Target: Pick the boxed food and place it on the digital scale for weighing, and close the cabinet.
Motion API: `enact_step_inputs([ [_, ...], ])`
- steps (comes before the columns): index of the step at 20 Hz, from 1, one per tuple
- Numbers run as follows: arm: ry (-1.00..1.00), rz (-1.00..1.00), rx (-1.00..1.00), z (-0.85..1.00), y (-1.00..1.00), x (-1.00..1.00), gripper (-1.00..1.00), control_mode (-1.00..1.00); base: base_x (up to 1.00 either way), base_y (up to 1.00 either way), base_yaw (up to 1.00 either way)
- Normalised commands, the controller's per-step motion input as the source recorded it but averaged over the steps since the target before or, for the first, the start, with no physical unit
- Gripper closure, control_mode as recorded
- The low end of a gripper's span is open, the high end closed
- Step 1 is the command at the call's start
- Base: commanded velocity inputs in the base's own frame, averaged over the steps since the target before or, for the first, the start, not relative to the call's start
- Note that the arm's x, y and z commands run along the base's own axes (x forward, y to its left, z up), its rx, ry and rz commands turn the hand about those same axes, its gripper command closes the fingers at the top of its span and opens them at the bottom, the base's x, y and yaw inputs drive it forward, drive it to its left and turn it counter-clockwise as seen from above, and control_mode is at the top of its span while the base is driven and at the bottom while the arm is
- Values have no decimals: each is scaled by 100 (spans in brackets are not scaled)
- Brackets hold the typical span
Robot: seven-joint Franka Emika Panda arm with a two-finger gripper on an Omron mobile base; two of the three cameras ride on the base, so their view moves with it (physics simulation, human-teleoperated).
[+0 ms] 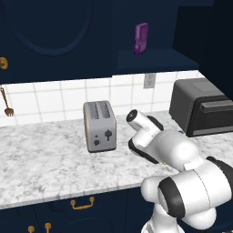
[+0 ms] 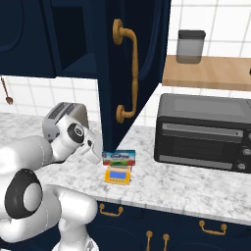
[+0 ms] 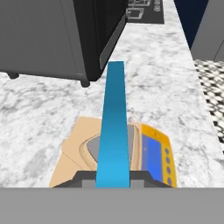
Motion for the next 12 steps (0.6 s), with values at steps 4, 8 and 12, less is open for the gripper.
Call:
enact_step_inputs([
  [4,3,0,0,-3,-3,0,100,-100,0,0,0],
  [8,4,0,0,-15,2,-3,-100,-100,0,0,0],
  [12,0,0,0,-1,0,-1,-100,-100,0,0,0],
])
